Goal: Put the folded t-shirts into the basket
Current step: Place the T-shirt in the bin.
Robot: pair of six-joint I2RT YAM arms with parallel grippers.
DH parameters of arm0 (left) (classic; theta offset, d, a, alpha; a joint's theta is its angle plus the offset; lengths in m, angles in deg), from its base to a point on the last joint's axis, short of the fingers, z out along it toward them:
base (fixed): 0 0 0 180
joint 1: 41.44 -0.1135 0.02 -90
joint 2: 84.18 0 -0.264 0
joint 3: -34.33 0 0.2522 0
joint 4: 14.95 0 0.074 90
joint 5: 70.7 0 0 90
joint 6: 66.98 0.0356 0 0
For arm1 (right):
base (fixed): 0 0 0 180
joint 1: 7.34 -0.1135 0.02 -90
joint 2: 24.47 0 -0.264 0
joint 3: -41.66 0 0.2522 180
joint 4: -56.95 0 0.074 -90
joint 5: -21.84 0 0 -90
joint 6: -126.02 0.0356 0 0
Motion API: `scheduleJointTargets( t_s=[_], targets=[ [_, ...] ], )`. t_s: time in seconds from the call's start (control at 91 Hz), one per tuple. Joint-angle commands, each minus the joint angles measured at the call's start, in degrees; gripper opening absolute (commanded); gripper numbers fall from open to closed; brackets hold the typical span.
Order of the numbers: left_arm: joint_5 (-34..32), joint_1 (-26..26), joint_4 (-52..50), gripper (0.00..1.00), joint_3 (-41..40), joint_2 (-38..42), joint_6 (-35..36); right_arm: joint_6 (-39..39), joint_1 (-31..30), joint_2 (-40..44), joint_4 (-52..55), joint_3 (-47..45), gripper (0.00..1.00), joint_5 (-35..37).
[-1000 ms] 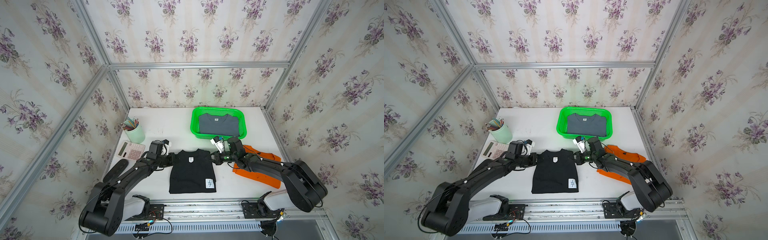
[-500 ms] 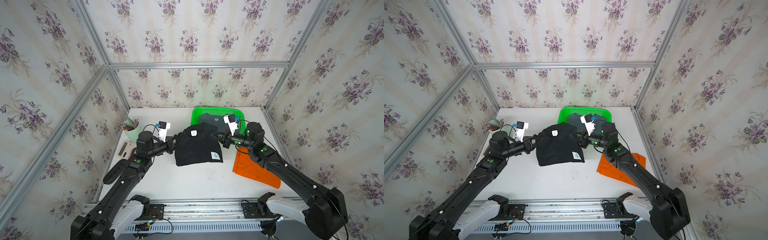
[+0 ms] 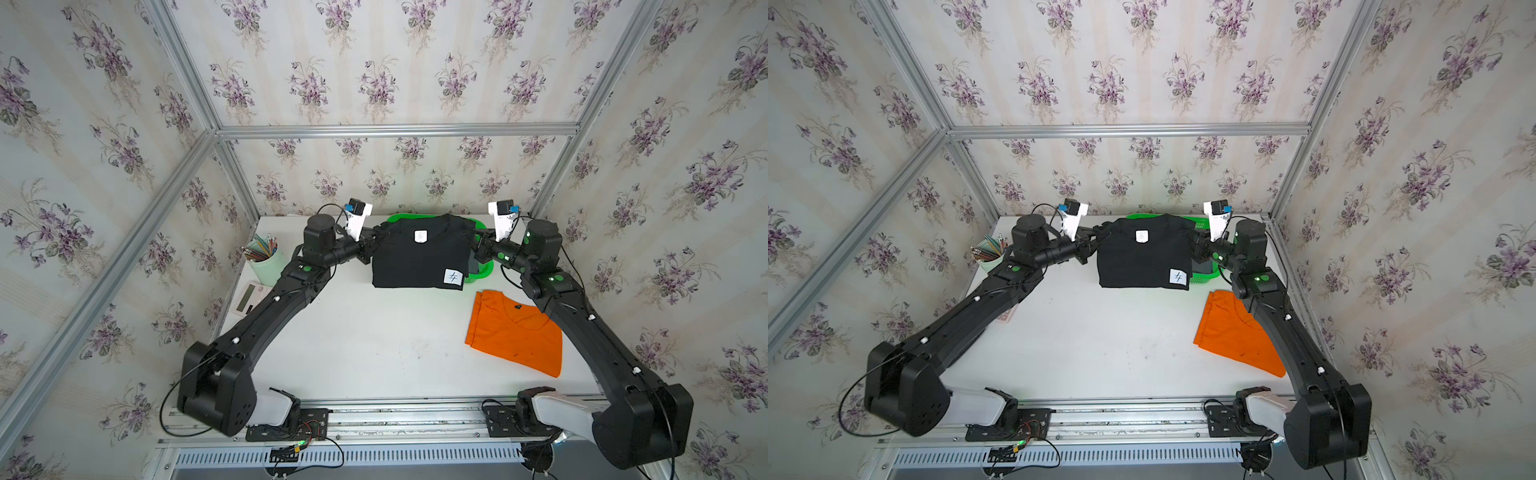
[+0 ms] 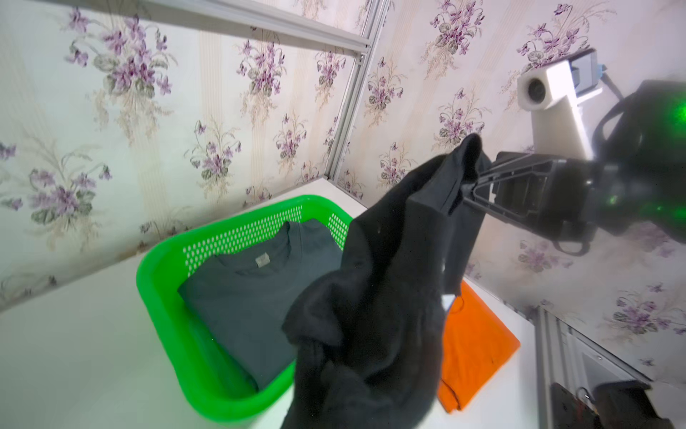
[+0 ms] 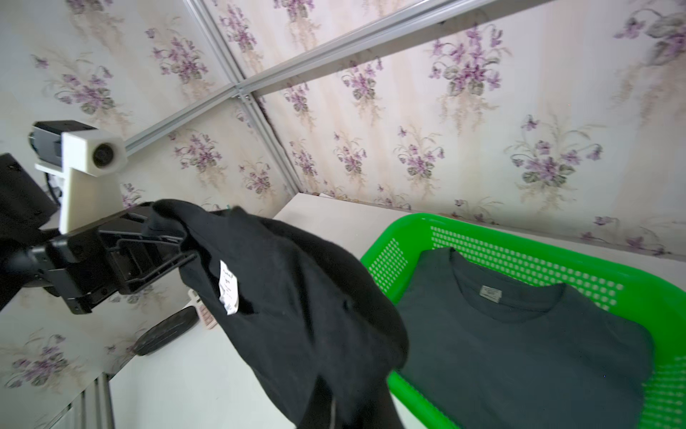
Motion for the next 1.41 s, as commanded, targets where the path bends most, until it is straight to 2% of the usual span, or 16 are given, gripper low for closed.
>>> scheduleJointTargets(
  t_s=[0.0, 0.121, 0.242, 0.495, 0.637, 0.769, 1.0, 1.396],
  targets=[
    [0.22, 0.13, 5.37, 0.0, 6.51, -8.95, 1.69, -0.24, 2.65, -2.49, -3.24, 0.37, 0.0, 1.96],
    [2.78, 0.65, 9.61, 0.0, 11.26, -17.88, -2.55, 1.01, 5.36, -7.24, -6.04, 1.01, 0.0, 2.14],
    [2.55, 1.07, 14.65, 0.0, 12.71, -24.36, -5.85, 1.89, 7.11, -11.29, -7.95, 1.91, 0.0, 0.95],
    [-0.52, 2.12, 17.91, 0.0, 18.41, -32.58, -6.96, 3.75, 8.46, -19.0, -10.29, 4.83, 0.0, 2.25],
    [-3.63, 3.11, 16.09, 0.0, 24.31, -37.17, -6.47, 6.24, 8.55, -22.53, -14.83, 5.24, 0.0, 4.55],
    [-6.63, 4.06, 10.79, 0.0, 29.45, -40.76, -3.49, 7.22, 8.79, -27.29, -15.23, 8.35, 0.0, 3.9],
    [-9.7, 4.02, 7.98, 0.0, 30.69, -43.36, -4.02, 7.31, 9.07, -33.71, -15.14, 10.06, 0.0, 3.45],
    [-9.54, 3.42, 2.82, 0.0, 35.88, -49.19, -9.34, 6.69, 9.44, -40.94, -14.17, 12.0, 0.0, 2.4]
  ],
)
